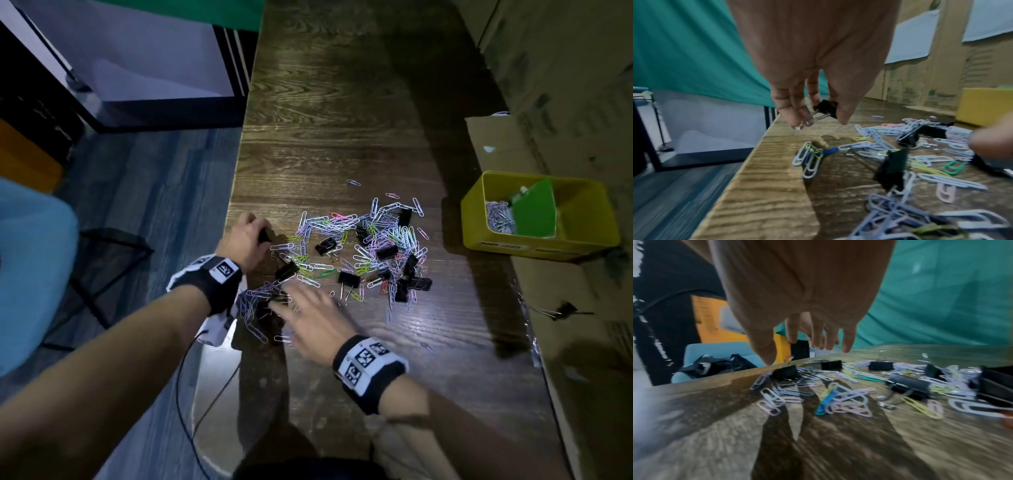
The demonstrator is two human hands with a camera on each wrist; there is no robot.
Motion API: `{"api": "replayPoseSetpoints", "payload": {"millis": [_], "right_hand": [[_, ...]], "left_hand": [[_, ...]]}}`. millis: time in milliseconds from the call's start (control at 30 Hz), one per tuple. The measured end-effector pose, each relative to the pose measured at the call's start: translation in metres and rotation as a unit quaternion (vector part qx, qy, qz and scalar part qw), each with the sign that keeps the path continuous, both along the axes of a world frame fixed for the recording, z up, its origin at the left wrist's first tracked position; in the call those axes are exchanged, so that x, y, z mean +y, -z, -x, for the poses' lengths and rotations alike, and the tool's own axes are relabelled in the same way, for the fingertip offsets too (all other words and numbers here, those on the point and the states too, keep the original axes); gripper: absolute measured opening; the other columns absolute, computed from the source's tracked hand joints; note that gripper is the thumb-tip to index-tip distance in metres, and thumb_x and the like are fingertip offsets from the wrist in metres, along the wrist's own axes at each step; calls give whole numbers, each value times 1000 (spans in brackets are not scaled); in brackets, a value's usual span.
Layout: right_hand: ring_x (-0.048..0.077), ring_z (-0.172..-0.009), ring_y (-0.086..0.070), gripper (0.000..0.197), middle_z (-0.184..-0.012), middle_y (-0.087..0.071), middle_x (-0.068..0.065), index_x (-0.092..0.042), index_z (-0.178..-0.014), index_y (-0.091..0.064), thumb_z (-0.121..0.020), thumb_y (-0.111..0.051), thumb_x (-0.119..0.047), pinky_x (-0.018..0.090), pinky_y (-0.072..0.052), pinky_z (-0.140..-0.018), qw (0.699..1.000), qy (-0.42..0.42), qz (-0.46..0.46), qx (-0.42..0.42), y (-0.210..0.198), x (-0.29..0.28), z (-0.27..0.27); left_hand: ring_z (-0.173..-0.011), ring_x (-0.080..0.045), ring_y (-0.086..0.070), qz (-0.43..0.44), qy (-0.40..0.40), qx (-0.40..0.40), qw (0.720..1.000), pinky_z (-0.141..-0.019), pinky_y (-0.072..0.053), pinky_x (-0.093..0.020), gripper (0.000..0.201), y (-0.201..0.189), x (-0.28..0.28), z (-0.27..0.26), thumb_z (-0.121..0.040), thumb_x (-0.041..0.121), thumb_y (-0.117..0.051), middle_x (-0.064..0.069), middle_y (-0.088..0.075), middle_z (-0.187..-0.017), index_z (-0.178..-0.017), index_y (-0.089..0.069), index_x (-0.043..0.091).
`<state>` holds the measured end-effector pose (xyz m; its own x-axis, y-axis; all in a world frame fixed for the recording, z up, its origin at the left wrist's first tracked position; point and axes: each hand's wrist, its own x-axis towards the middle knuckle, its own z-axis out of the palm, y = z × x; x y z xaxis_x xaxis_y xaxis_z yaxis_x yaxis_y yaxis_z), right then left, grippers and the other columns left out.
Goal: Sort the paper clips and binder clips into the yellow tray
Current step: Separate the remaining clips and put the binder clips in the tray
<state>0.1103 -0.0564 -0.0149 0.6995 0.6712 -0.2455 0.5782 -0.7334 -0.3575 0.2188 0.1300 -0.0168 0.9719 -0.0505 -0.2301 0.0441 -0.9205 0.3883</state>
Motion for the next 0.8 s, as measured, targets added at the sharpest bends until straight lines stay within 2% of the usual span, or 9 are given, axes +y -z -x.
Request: {"api": "replayPoseSetpoints", "payload": {"millis": [100, 167, 233, 300, 367, 500, 567, 633, 800], "right_hand": [[34, -141, -17, 58, -153, -23, 14, -20, -139, -38, -85, -58, -15, 53, -18, -112, 999, -41, 35, 7, 13, 19, 6], [35, -130, -33, 50, -142, -39, 13, -18, -131, -48, -82, -61, -16, 51, -28, -107, 998, -44, 55, 0, 21, 24, 7], [35, -121, -41, 43, -129, -48, 14, -16, -124, -51, -82, -60, -15, 49, -33, -101, 997, -38, 62, -1, 25, 23, 8], [36, -120, -41, 40, -129, -47, 16, -13, -123, -49, -86, -59, -19, 47, -33, -100, 998, -28, 60, -1, 26, 21, 9], [35, -123, -40, 49, -135, -43, 18, -14, -127, -45, -84, -63, -27, 48, -33, -100, 999, -10, 32, -2, 25, 21, 10], [35, -126, -40, 55, -141, -40, 17, -20, -126, -44, -78, -69, -28, 47, -37, -98, 999, -12, -29, -31, 22, 37, 13], [35, -128, -38, 56, -143, -38, 16, -24, -126, -42, -77, -70, -28, 48, -37, -98, 999, -16, -31, -41, 23, 48, 12], [36, -131, -35, 49, -145, -36, 15, -25, -126, -44, -81, -65, -23, 49, -35, -99, 999, -12, -23, -36, 25, 55, 9], [36, -120, -41, 27, -132, -44, 16, -6, -115, -56, -91, -43, -10, 48, -37, -97, 1000, -18, 11, -6, 28, 54, 5]], "left_hand": [[-105, -32, -53, -10, 1, 3, 1000, -88, -47, -46, 36, 12, 9, -16, -78, 15, -67, -11, -47, -122, -113, -57, 17], [-108, -33, -51, 0, 19, 6, 1000, -91, -45, -45, 37, 19, 10, -22, -78, 11, -65, -12, -48, -122, -114, -58, 15], [-110, -34, -50, 16, 49, 21, 998, -94, -43, -43, 39, 24, 10, -23, -80, 9, -65, -14, -48, -123, -118, -56, 12], [-113, -34, -49, 29, 81, 29, 996, -98, -41, -43, 44, 29, 10, -21, -81, 11, -67, -16, -47, -126, -123, -54, 10], [-115, -34, -48, 46, 89, -9, 995, -100, -40, -45, 48, 31, 13, -14, -80, 13, -69, -17, -47, -129, -125, -53, 12], [-105, -34, -50, 53, 1, -128, 990, -88, -45, -49, 34, 38, 22, 13, -83, 12, -60, -14, -51, -116, -115, -51, 13], [-100, -35, -49, 34, -21, -122, 992, -82, -45, -49, 29, 42, 24, 28, -84, 14, -55, -15, -51, -111, -112, -49, 12], [-99, -37, -51, 31, 2, -95, 995, -83, -45, -49, 29, 48, 25, 41, -85, 19, -47, -16, -53, -111, -113, -51, 10], [-110, -36, -52, 51, 93, -43, 993, -94, -44, -48, 40, 62, 31, 69, -87, 24, -32, -16, -51, -126, -119, -53, 11]]}}
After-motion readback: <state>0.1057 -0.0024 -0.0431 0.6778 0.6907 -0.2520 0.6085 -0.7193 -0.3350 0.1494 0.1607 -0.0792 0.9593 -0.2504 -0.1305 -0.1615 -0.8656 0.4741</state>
